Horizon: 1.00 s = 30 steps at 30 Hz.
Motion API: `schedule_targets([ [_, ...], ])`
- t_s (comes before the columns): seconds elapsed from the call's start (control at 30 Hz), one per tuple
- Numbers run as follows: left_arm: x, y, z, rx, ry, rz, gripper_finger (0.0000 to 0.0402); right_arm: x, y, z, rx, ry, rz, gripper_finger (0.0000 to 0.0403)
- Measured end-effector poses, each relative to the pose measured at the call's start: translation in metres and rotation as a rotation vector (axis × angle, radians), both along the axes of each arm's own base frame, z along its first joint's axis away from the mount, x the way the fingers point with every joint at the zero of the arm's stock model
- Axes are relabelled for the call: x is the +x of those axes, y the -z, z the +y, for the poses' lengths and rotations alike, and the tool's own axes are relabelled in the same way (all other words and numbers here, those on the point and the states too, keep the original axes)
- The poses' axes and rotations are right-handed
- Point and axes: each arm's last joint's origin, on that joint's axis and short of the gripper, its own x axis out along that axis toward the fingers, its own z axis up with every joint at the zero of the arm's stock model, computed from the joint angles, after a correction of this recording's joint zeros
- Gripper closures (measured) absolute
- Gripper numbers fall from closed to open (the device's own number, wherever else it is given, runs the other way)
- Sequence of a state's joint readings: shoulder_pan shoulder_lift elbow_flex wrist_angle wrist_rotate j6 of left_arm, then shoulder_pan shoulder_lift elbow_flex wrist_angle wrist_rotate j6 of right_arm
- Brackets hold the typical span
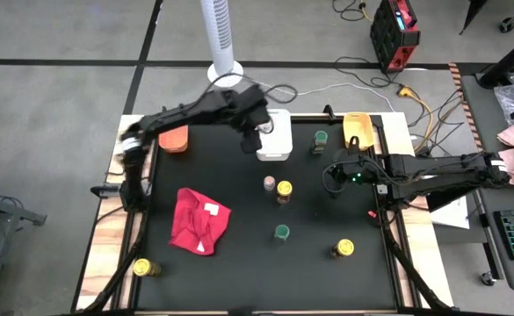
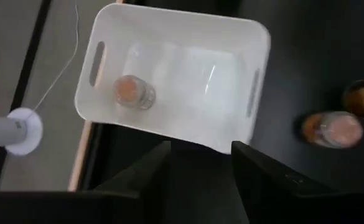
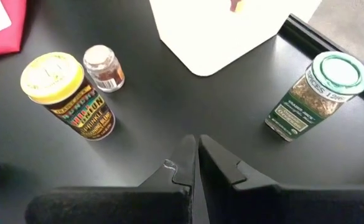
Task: Sort spices by type
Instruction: Put the top green seasoning bottle into the orange bin
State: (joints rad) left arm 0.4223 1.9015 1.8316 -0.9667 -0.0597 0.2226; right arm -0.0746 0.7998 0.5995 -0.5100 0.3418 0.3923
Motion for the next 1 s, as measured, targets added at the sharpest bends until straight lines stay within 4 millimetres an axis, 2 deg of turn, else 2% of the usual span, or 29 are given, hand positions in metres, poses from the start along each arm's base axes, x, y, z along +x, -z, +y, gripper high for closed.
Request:
schedule_targets([
  [0.3, -0.092, 0.006, -0.076, 0.059, -0.008, -0.321, 0.0257, 0.009, -0.01, -0.002, -0.068, -0.012, -0.115, 0.039],
  [0.47, -0.14, 0.015, -0.101, 0.119, -0.035, -0.407, 0.0258, 0.017, -0.021, -0.004, -0.185, -0.004, -0.216, 0.039],
  [0.6, -0.171, 0.021, -0.112, 0.135, -0.055, -0.47, 0.0258, 0.025, -0.021, -0.005, -0.203, -0.012, -0.242, 0.039],
  [0.73, -0.193, 0.027, -0.118, 0.149, -0.063, -0.55, 0.0258, 0.037, -0.021, -0.006, -0.2, 0.002, -0.302, 0.039],
  [0.83, -0.206, 0.03, -0.12, 0.181, -0.087, -0.594, 0.0258, 0.047, -0.024, -0.009, -0.203, 0.015, -0.32, 0.039],
  [1.0, -0.218, 0.029, -0.12, 0.25, -0.158, -0.619, 0.0258, 0.066, -0.045, -0.023, -0.204, 0.071, -0.282, 0.039],
])
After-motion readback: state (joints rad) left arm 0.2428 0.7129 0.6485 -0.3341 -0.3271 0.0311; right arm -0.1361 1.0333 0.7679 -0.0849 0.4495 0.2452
